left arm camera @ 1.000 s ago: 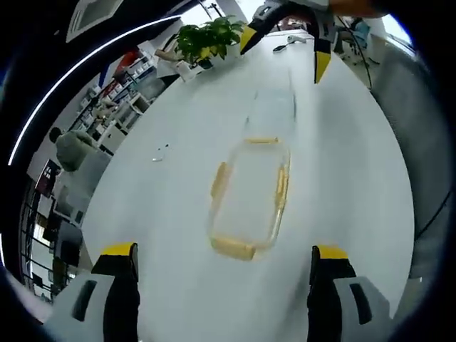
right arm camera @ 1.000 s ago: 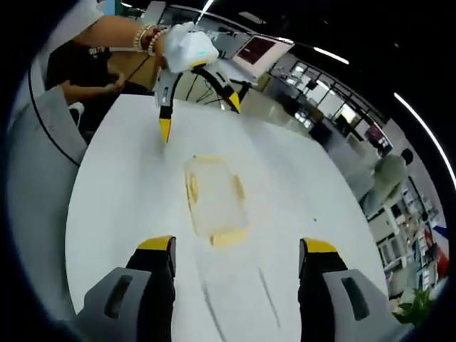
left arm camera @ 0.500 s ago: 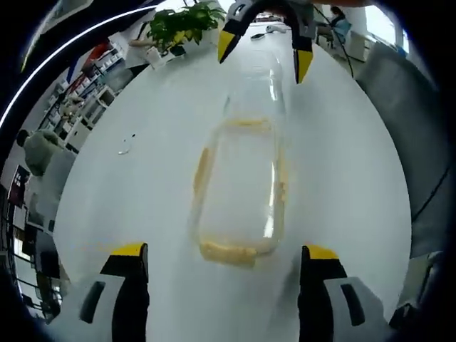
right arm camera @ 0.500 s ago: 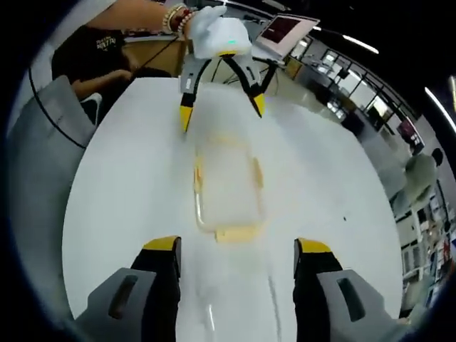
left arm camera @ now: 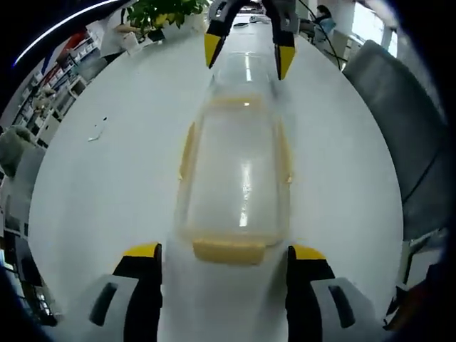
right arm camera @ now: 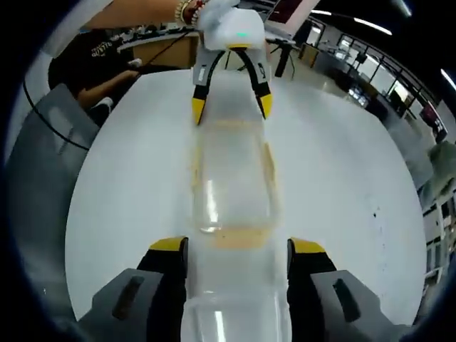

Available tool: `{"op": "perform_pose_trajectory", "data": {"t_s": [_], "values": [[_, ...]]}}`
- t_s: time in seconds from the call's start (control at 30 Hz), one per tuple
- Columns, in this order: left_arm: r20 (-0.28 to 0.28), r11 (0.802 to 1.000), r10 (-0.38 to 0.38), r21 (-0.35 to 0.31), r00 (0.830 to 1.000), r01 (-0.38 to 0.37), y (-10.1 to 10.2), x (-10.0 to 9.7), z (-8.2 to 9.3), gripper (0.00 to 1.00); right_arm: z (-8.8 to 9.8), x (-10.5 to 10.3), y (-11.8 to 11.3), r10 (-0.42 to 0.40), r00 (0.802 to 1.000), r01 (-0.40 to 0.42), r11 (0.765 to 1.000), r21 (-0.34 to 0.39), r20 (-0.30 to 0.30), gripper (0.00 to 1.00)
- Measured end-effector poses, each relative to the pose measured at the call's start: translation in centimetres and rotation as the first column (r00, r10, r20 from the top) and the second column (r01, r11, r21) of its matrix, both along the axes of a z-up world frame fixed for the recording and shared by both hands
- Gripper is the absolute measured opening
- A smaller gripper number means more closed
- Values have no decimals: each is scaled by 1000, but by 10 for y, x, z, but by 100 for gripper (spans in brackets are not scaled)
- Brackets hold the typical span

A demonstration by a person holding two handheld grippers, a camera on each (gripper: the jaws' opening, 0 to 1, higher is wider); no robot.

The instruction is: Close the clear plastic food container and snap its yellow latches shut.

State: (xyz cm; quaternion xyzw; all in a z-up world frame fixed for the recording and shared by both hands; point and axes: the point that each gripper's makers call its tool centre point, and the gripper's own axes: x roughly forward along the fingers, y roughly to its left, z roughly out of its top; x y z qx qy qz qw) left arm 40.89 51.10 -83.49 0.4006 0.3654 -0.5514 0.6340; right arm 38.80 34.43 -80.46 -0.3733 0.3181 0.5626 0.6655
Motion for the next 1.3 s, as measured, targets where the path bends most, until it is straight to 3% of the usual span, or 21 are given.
{"op": "perform_pose_trajectory", "data": {"t_s": [0.07,0.2,0.23,0.4,0.43,0.5,0.6,0.67,0.7,1.3], "values": [[-47,1000,11,-13,999,-11,2,1,-4,64,-5,5,1,10,1000,-10,1000,-12,0,59],[-55,999,-25,30,998,27,9,2,-11,57,-16,9,-1,25,998,-27,999,-39,-55,58],[-89,1000,-3,7,996,3,5,0,-10,54,-20,9,-1,35,997,-38,998,-47,-64,58],[-82,999,-31,-13,996,30,0,-1,-9,50,-34,5,2,71,993,-79,994,-82,-90,54],[-82,999,-33,-13,996,32,0,0,-9,50,-33,0,3,71,989,-83,993,-88,-130,53],[-83,999,-35,-14,996,33,0,-1,-9,50,-31,5,9,67,992,-75,995,-67,-105,52],[-82,999,-52,-11,995,52,-1,-2,-9,49,-39,5,13,103,989,-115,988,-104,-109,51],[-81,998,-64,-11,995,63,-2,-3,-9,48,-39,-4,14,131,979,-149,983,-108,-157,46],[-82,998,-69,-6,994,69,-2,-3,-9,48,-35,1,16,92,984,-112,986,-124,-154,46],[-86,993,-88,71,992,94,-5,-5,-3,46,-35,6,6,104,982,-133,974,-185,-156,47]]}}
